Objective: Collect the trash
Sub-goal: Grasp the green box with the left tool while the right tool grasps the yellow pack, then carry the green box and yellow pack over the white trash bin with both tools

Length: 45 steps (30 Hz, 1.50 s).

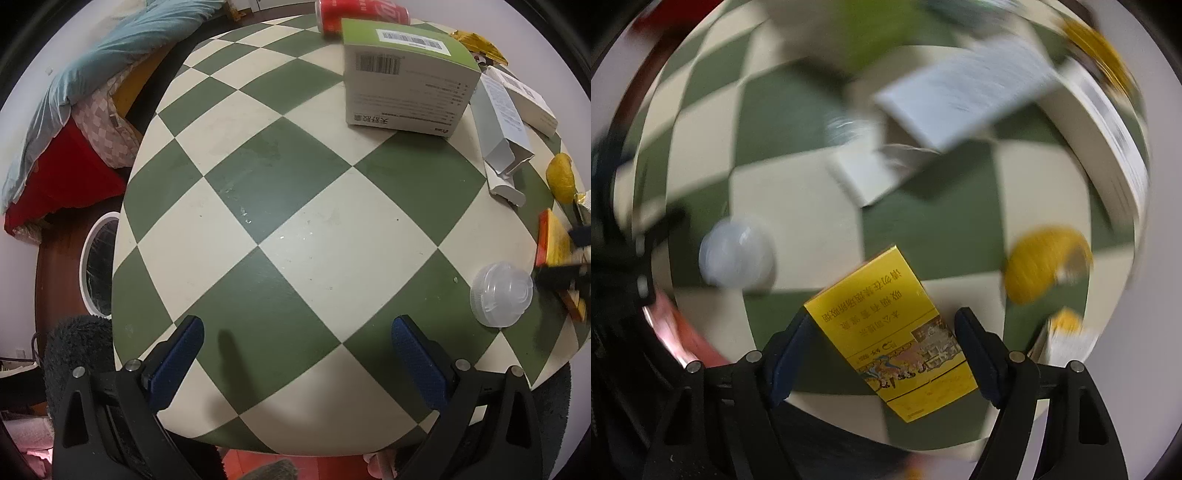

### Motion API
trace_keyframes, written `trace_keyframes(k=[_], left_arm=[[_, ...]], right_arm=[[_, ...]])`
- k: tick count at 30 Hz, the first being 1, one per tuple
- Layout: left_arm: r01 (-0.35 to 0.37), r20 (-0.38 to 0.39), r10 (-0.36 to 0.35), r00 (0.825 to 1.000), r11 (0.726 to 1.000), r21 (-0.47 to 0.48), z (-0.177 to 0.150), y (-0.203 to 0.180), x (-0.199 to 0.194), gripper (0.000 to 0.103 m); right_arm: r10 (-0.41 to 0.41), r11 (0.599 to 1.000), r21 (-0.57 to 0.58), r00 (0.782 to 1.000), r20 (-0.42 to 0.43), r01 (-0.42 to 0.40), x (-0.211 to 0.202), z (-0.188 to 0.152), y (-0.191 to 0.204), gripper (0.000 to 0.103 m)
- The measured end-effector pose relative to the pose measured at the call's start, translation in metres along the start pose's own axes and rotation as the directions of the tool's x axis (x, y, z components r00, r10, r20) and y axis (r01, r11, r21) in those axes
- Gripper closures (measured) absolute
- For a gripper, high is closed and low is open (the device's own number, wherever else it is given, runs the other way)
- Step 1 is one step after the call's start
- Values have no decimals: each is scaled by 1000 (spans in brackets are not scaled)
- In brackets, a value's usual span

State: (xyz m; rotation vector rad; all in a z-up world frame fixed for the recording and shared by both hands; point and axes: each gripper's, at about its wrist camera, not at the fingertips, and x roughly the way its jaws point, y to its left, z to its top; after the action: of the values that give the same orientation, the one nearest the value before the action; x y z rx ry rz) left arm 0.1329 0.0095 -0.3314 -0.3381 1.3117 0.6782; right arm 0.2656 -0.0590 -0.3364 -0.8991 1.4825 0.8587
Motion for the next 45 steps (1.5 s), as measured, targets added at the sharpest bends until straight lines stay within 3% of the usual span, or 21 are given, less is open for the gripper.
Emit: trace_keyframes(k=[2, 4, 6, 8, 12, 15, 19, 22, 26, 28, 31, 35, 39, 41, 45], left_arm=[[7, -4, -7, 1000, 1000, -2, 0, 0, 1, 0], [5, -7, -5, 1000, 1000, 3, 1, 1, 1, 0], [2, -6, -2, 1000, 1000, 11, 3, 1, 2, 0], [1, -5, -1, 1000, 1000, 15, 3, 1, 1, 0], [-1, -5, 1, 1000, 1000, 6, 3, 2, 2, 0], [5, 2, -5, 1000, 1000, 5, 2, 4, 2, 0], [18, 1, -18, 1000, 1000, 1, 2, 7, 4, 0], [30, -12, -30, 999, 1000, -7, 3, 9, 6, 0], [40, -40, -40, 998, 999, 7, 12, 8, -3, 0], [73, -21, -73, 997, 997, -8, 23, 11, -19, 0], [122, 36, -122, 992, 992, -7, 56, 10, -50, 0], [98, 92, -100, 991, 995, 27, 114, -3, -77, 0], [60, 99, -68, 993, 995, 86, 164, -17, -86, 0], [41, 76, -51, 996, 992, 121, 178, -28, -78, 0], [72, -35, -68, 997, 986, 148, 193, -43, -47, 0]], right_arm=[[55, 979, 197, 998, 26, -59, -3, -7, -21, 26], [118, 919, 370, 990, 82, -140, -6, -16, -41, 26], [172, 872, 446, 979, 111, -203, -7, -22, -53, 24], [167, 884, 428, 981, 94, -191, -8, -23, -53, 14], [74, 946, 311, 996, 48, -86, 1, -34, -32, 13], [-49, 974, 224, 996, 69, 32, 1, -39, -11, 14], [-65, 978, 208, 986, 151, 32, -11, -51, 4, 41], [-85, 971, 237, 981, 172, 43, -13, -62, 8, 41], [-34, 938, 344, 977, 213, -42, -12, -72, -7, 41], [-3, 897, 424, 959, 283, -122, -33, -82, -22, 41], [-20, 838, 514, 930, 367, -185, -69, -94, -57, 41], [-61, 782, 597, 931, 361, -180, -80, -64, -101, 41], [-107, 748, 648, 937, 331, -143, -65, -32, -117, 41], [-110, 731, 667, 940, 322, -143, -59, -14, -127, 41], [-122, 715, 688, 946, 299, -125, -51, 6, -141, 41]])
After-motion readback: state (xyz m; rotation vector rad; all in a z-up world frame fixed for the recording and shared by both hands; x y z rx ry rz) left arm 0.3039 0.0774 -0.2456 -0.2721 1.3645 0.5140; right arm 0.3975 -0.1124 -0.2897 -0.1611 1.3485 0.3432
